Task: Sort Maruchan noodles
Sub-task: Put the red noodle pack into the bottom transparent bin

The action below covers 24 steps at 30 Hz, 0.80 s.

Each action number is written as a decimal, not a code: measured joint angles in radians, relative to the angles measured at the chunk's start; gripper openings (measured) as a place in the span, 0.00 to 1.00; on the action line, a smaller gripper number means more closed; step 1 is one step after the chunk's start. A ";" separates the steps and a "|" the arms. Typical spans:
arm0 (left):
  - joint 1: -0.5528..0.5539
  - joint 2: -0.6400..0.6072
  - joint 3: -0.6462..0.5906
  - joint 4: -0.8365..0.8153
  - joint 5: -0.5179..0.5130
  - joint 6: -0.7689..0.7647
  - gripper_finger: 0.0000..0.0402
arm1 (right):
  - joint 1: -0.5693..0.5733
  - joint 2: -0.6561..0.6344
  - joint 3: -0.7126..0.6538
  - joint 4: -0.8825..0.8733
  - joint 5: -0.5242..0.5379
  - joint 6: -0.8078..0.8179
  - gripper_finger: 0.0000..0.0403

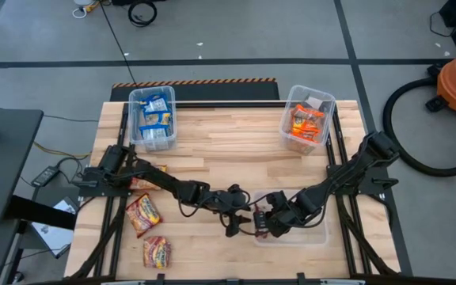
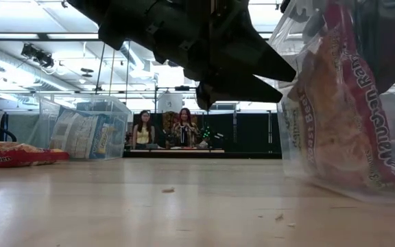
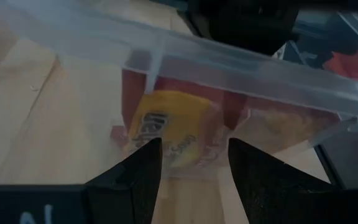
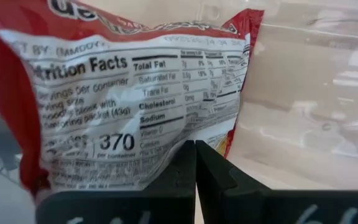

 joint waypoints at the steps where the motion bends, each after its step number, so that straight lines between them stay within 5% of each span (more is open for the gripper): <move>1: 0.000 0.000 0.000 -0.003 0.000 0.000 0.48 | 0.000 -0.002 0.000 0.001 0.000 0.001 0.01; 24: -0.028 -0.058 -0.001 -0.153 0.033 0.035 0.48 | 0.056 -0.008 0.287 -0.413 0.004 -0.020 0.01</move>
